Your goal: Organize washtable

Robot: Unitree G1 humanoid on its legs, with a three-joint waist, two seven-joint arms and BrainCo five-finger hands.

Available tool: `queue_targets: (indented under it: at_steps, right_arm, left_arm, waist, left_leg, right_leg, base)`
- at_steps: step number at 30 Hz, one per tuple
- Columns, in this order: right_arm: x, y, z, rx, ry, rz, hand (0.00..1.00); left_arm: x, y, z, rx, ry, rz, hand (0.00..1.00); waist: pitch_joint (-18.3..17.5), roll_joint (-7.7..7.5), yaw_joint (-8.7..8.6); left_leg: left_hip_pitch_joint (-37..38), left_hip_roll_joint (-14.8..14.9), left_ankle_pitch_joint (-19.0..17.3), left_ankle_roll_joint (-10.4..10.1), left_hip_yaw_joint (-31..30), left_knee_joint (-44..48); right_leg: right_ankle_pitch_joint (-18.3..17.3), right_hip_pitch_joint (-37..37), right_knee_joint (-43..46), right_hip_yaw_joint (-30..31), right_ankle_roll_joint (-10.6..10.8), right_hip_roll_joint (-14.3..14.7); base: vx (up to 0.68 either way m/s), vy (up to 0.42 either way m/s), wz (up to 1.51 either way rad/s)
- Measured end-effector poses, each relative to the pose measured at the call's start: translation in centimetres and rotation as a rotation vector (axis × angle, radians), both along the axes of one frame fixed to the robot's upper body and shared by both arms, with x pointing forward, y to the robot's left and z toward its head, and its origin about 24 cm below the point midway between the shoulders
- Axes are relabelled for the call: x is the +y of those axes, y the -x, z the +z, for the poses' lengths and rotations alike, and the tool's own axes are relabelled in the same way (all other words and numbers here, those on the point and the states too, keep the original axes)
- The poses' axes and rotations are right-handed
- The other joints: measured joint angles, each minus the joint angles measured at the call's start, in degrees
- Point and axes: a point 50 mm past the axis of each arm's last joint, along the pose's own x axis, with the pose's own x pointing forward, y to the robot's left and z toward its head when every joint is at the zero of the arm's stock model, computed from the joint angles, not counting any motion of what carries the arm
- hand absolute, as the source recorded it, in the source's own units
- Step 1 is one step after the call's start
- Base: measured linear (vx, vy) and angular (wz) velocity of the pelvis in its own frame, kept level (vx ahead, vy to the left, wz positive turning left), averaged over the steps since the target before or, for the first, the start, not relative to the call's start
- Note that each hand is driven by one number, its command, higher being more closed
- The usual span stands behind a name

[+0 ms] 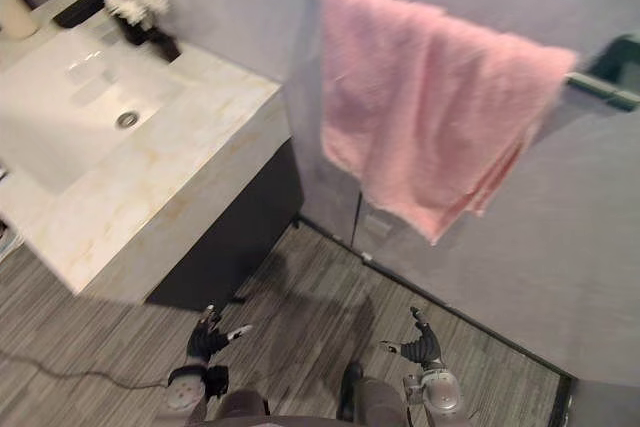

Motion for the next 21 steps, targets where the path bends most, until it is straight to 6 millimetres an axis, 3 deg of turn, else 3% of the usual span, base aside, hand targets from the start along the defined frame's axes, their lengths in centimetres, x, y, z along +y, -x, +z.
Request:
queue_targets:
  at_steps: [2,3,7,9,12,15,17,20,21]
  right_arm:
    - [0.1,-0.3,0.0,-0.009,-0.009,-0.016,0.00]
    - [0.4,-0.5,0.0,-0.011,-0.015,-0.007,0.00]
    - [1.8,-1.0,-0.2,-0.013,-0.051,0.008,0.00]
    - [2.2,-0.5,-0.7,0.024,-0.063,0.019,0.00]
    - [2.2,1.1,-1.5,0.080,-0.066,0.013,0.00]
    - [2.1,2.2,-2.0,0.112,-0.074,-0.007,0.00]
    - [2.2,2.2,-2.0,0.109,-0.081,-0.012,0.00]
    - [1.6,3.1,-2.2,0.120,-0.106,-0.081,0.00]
    - [1.1,3.8,-2.4,0.129,-0.110,-0.123,0.00]
  left_arm:
    - [-0.4,-1.0,0.6,-0.030,-0.017,-0.050,0.00]
    - [-0.1,-1.1,0.7,-0.045,-0.034,-0.060,0.00]
    - [2.0,0.0,0.4,-0.010,-0.109,-0.052,0.00]
    - [2.6,0.7,0.1,0.009,-0.121,-0.032,0.00]
    - [3.6,1.1,0.0,0.024,-0.140,-0.007,0.00]
    - [3.9,2.4,-0.7,0.067,-0.128,0.034,0.00]
    - [3.7,3.4,-1.5,0.109,-0.118,0.049,0.00]
    - [2.9,3.8,-2.1,0.139,-0.091,0.061,0.00]
    - [2.7,3.7,-2.2,0.143,-0.086,0.061,0.00]
  waist:
    - [-0.12,-0.19,-0.54]
    - [-0.15,-0.27,0.23]
    - [-0.03,-1.42,0.62]
    - [0.02,-1.39,0.97]
    - [0.10,-1.90,1.49]
    - [-0.10,-1.88,2.12]
    - [-0.67,-2.14,1.55]
    - [-1.02,-2.17,1.57]
    - [-1.12,-2.18,1.36]
  left_leg:
    - [0.70,-1.10,-0.14,-0.57,0.68,-5.73]
    - [1.76,-1.59,-0.87,-1.65,1.52,-8.17]
    - [-0.21,-4.29,-1.37,-2.06,2.02,-8.03]
    - [-2.50,-5.26,-2.97,0.60,1.16,-4.41]
    - [-5.50,-6.17,-4.63,2.40,-4.35,-1.91]
    - [-6.64,-6.81,-4.73,1.85,-9.34,-2.84]
    - [-7.75,-7.66,-4.30,2.13,-13.17,-5.76]
    - [-9.28,-7.94,3.06,7.07,-14.77,-11.57]
    - [-10.83,-7.97,8.95,5.23,-9.68,-10.30]
  right_leg:
    - [1.32,-0.84,0.79,-0.51,0.74,-1.92]
    - [2.66,-0.52,-0.37,-0.07,2.01,-2.24]
    - [7.92,-0.39,-4.78,2.21,4.66,-3.80]
    - [10.01,-0.31,-6.42,9.47,5.93,-3.42]
    - [5.97,0.87,-6.07,17.22,8.75,-2.27]
    - [4.37,2.25,-6.51,15.95,8.80,-1.44]
    - [2.34,2.18,-6.63,15.91,9.03,-0.91]
    - [0.53,3.44,-7.52,13.51,8.81,-1.12]
    - [1.77,5.14,-7.50,9.21,7.93,-3.15]
  base:
    - [-0.28,0.286,1.03]
    - [-0.24,0.261,0.55]
    - [-0.22,0.185,0.05]
    - [-0.20,0.182,0.19]
    - [-0.17,0.059,0.79]
    - [-0.14,-0.101,0.93]
    - [-0.01,-0.132,1.13]
    - [0.05,-0.089,1.45]
    - [0.08,0.043,1.81]
